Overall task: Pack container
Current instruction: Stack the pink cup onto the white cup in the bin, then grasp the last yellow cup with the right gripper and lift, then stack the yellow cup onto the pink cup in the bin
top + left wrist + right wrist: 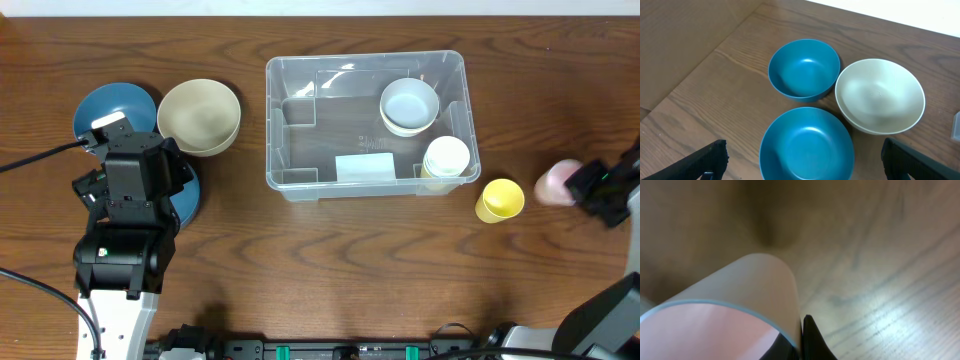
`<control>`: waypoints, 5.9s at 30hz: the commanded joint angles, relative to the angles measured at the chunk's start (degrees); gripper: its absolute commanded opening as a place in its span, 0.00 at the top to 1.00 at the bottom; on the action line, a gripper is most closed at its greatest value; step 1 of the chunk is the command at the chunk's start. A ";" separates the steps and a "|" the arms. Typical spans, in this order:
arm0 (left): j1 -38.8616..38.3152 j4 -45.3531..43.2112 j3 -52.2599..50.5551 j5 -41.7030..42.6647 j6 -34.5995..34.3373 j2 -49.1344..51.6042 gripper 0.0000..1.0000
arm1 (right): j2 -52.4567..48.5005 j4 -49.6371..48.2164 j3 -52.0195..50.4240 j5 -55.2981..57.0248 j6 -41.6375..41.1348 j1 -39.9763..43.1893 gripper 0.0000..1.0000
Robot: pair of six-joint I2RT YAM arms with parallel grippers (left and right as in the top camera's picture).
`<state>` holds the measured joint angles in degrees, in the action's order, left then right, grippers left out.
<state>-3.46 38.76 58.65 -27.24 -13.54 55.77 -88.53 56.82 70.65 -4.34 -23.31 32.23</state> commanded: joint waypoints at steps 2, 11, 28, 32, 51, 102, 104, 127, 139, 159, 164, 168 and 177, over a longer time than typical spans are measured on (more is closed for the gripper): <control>0.28 -0.02 1.25 -0.87 -0.52 0.07 0.02 | 0.90 5.11 13.62 -8.31 3.72 -0.72 0.99; 0.28 -0.02 1.25 -0.87 -0.52 0.07 0.02 | 2.49 9.92 23.52 -19.47 13.70 -14.73 0.99; 0.28 -0.02 1.25 -0.87 -0.52 0.07 0.02 | 1.99 8.70 16.83 -2.29 6.91 -33.38 0.99; 0.28 -0.02 1.25 -0.87 -0.52 0.07 0.02 | 1.99 6.27 11.98 -2.32 6.10 -33.38 0.99; 0.28 -0.02 1.25 -0.87 -0.52 0.07 0.02 | 2.10 6.86 9.22 -6.88 6.67 -33.38 0.23; 0.28 -0.02 1.25 -0.87 -0.52 0.07 0.02 | 9.03 -6.38 -17.81 -0.55 -0.92 -14.93 0.35; 0.28 -0.02 1.25 -0.87 -0.52 0.07 0.02 | 9.03 -7.58 -19.06 -0.55 -0.92 -14.93 0.43; 0.28 -0.02 1.25 -0.87 -0.52 0.07 0.02 | 9.05 -11.26 -21.51 0.90 -1.11 -14.86 0.99; 0.28 -0.02 1.25 -0.87 -0.52 0.07 0.02 | 9.05 -9.42 -16.33 -0.74 -1.11 -14.86 0.99; 0.28 -0.02 1.25 -0.87 -0.52 0.07 0.02 | 10.60 2.67 8.87 -10.10 5.53 -17.16 0.99; 0.28 -0.02 1.25 -0.87 -0.52 0.07 0.02 | 11.96 1.05 9.01 -11.58 8.24 -19.80 0.99; 0.28 -0.02 1.25 -0.87 -0.52 0.07 0.02 | 12.13 0.66 9.01 -12.59 10.29 -23.26 0.99; 0.28 -0.02 1.25 -0.87 -0.52 0.07 0.02 | 11.26 1.25 8.98 -9.01 10.64 -29.81 0.98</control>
<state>-3.46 38.74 58.65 -27.24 -13.54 55.79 -77.45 57.67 78.28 -15.20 -13.78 4.05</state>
